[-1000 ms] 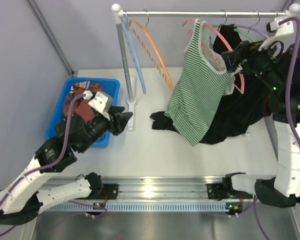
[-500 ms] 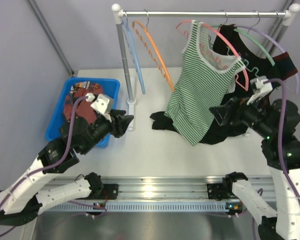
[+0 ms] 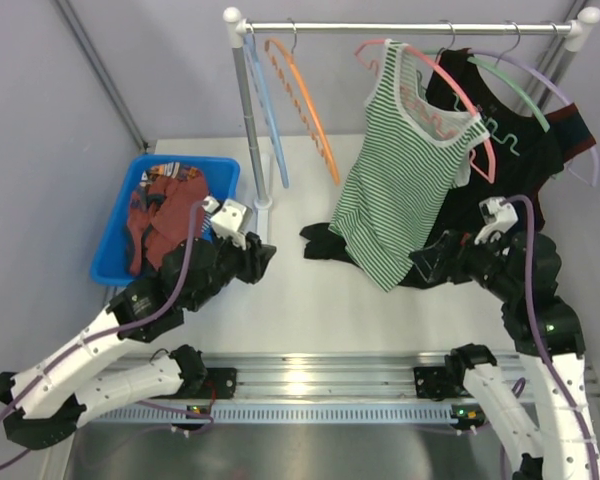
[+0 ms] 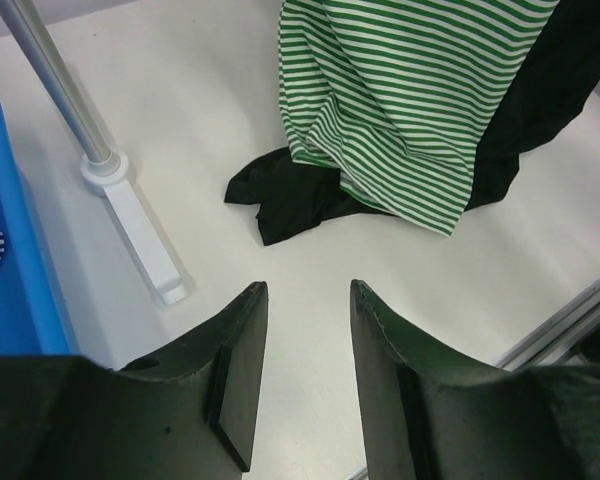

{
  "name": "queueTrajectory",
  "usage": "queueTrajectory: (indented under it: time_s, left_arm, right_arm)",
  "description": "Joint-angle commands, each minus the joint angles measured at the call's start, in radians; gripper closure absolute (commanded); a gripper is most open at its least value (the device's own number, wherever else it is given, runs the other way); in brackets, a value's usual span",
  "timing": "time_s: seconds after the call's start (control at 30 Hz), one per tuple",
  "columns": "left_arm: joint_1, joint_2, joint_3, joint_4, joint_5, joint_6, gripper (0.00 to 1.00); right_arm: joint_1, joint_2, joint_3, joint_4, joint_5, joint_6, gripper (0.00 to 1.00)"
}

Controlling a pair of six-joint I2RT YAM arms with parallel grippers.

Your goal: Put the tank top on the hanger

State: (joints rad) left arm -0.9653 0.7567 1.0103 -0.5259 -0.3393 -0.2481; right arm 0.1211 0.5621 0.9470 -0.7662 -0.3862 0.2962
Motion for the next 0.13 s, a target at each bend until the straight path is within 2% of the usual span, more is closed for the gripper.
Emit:
queueTrajectory:
  time_s: [0.0,0.1]
  left_arm:
    - [-0.003,0.0,0.001,0.032,-0.03,-0.036,0.56]
    - [-0.003,-0.005,-0.006,0.033,-0.043,-0.042,0.56]
  right_arm:
    - [-0.012,-0.018,-0.013,0.048,0.033,0.024,0.0]
    - [-0.012,-0.01,-0.011,0.039,0.069,0.027,0.0]
